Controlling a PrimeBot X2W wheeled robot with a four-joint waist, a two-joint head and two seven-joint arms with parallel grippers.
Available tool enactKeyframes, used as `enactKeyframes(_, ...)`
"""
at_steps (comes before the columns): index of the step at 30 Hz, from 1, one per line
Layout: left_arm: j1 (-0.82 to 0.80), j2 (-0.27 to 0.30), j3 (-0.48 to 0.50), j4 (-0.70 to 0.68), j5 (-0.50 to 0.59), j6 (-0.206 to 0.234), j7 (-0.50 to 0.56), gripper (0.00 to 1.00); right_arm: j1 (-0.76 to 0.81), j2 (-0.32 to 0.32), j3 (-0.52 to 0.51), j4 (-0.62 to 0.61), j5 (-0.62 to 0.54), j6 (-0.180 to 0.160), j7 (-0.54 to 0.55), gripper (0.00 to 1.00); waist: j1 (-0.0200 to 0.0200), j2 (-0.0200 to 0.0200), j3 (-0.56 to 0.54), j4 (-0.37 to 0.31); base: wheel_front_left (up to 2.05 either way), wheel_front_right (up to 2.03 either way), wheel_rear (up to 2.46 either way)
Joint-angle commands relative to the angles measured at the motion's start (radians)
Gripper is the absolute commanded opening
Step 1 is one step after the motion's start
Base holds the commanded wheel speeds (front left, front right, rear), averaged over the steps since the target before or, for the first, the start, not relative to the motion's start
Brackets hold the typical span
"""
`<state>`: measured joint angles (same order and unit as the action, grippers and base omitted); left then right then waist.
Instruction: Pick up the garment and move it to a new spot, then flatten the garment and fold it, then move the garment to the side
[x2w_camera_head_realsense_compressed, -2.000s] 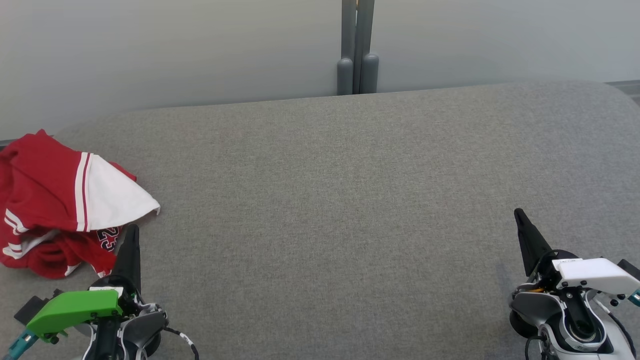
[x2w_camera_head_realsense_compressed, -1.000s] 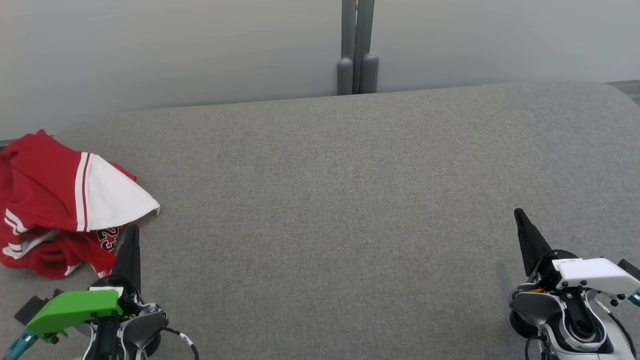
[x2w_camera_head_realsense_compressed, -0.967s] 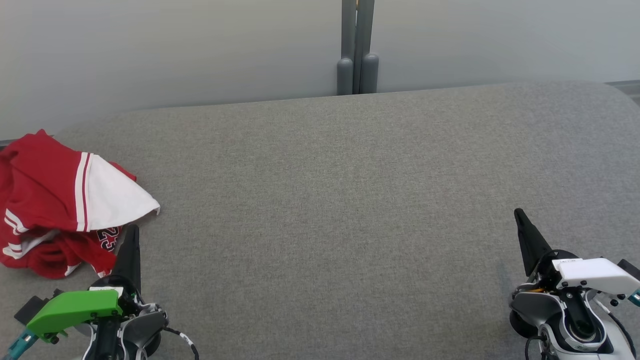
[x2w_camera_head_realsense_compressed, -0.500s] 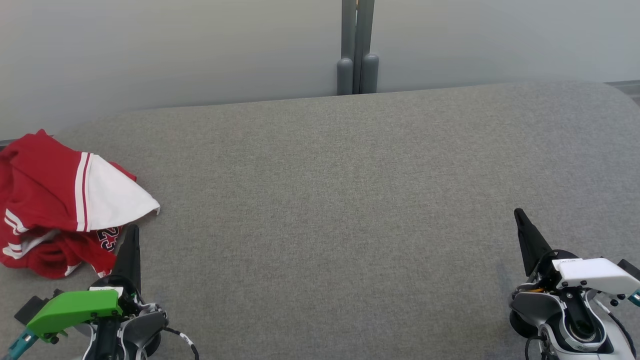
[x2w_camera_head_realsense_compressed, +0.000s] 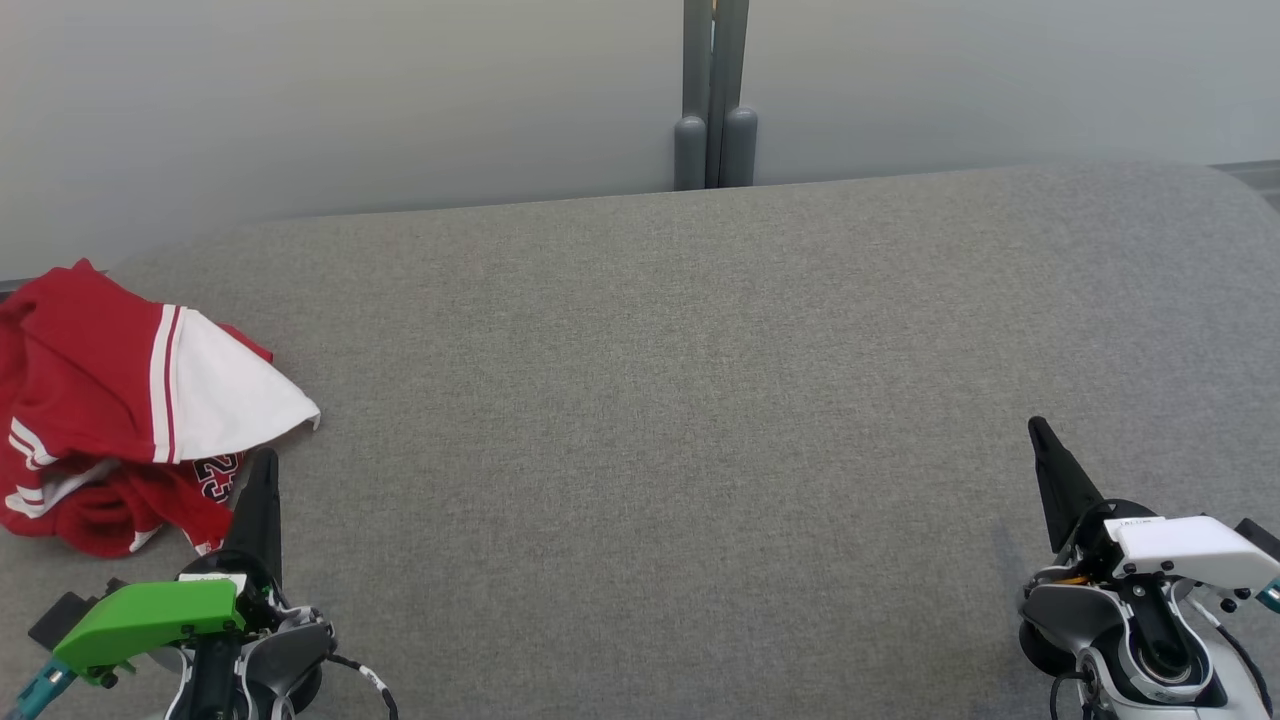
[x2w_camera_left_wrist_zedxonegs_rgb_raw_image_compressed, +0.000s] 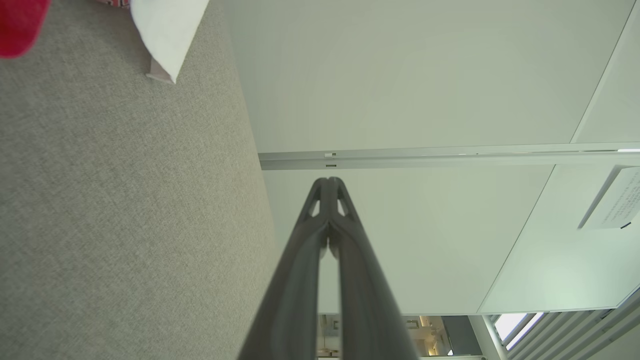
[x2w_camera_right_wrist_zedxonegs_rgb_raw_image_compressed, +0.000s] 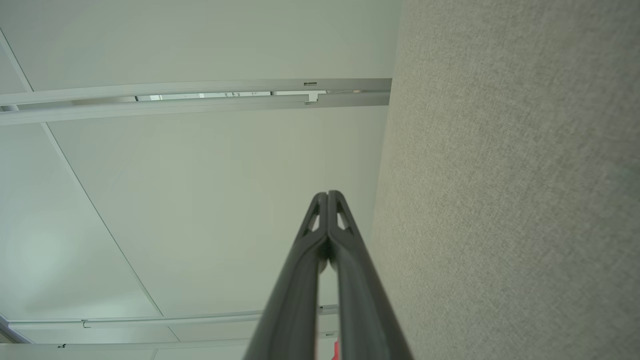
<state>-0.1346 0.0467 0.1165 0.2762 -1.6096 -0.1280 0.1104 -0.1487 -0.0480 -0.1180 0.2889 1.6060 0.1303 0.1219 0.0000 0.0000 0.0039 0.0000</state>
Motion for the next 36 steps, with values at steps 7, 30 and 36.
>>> enactKeyframes(7,-0.012,0.007,0.0,-0.002,0.001,-0.006,-0.001,0.0,-0.006,-0.005,-0.002,-0.003,0.004,0.001,0.001,0.0,0.0,0.0,0.0,0.0,0.0,0.0,0.0)
enactKeyframes(30,-0.012,0.007,0.0,-0.002,0.001,-0.006,-0.001,0.0,-0.006,-0.005,-0.002,-0.003,0.004,0.001,0.001,0.0,0.0,0.0,0.0,0.0,0.0,0.0,0.0)
enactKeyframes(36,-0.012,0.007,0.0,-0.002,0.001,-0.006,-0.001,0.0,-0.006,-0.005,-0.002,-0.003,0.004,0.001,0.001,0.0,0.0,0.0,0.0,0.0,0.0,0.0,0.0)
